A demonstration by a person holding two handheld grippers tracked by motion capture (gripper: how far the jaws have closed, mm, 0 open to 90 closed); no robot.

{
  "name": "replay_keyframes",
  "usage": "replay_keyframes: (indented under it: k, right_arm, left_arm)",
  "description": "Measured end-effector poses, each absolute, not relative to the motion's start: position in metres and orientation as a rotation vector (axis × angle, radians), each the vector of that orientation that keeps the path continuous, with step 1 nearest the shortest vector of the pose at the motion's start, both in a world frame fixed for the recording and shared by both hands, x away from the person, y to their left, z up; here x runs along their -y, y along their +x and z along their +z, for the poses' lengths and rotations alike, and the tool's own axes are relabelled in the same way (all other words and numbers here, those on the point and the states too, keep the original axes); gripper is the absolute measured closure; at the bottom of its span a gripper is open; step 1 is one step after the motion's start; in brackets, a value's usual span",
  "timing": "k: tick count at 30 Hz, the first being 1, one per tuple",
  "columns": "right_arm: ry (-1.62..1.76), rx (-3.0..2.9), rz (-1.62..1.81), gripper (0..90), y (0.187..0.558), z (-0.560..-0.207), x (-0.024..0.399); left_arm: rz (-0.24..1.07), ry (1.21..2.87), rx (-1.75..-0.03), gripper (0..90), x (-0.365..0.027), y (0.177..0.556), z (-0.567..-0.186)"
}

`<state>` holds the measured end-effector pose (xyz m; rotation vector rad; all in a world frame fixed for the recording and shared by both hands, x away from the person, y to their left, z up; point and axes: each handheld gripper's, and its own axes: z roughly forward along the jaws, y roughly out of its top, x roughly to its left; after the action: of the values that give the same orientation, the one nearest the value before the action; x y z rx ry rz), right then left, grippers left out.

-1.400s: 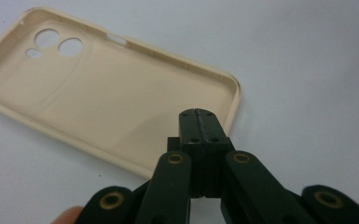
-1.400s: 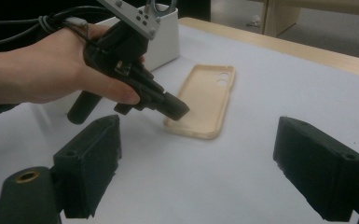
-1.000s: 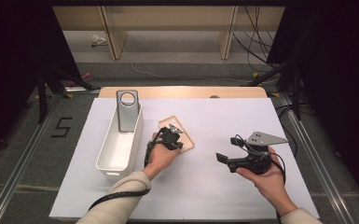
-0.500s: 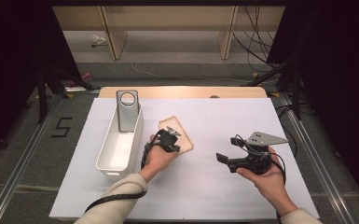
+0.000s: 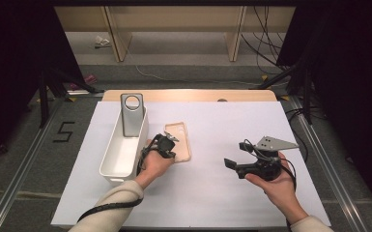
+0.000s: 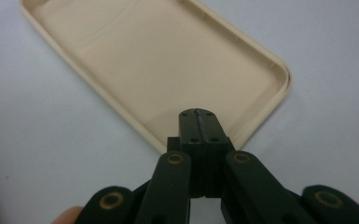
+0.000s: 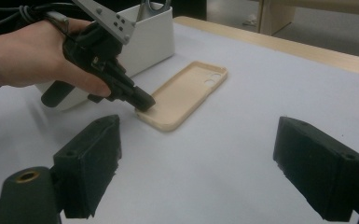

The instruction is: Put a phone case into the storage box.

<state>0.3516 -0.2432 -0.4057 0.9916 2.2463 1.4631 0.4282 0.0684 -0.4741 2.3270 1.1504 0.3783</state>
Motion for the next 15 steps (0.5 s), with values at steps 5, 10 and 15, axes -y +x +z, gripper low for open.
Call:
replay_keyframes:
  k: [5, 10, 15]
  right_arm:
    - [0.992, -2.247, 1.463, 16.1, 0.3515, -0.4057, 0.243]
    - [0.993, -2.247, 1.464, 16.1, 0.3514, -0.4056, 0.2431]
    - [0.992, -2.248, 1.464, 16.1, 0.3515, -0.4057, 0.2431]
  left_arm:
    - [0.405, 2.357, -1.169, 89.8, -0.0706, 0.428, -0.4725]
    - [0.43, 2.37, -1.18, 89.7, -0.0713, 0.4284, -0.4722]
    - [0.469, 2.382, -1.195, 89.6, -0.0722, 0.4292, -0.4721]
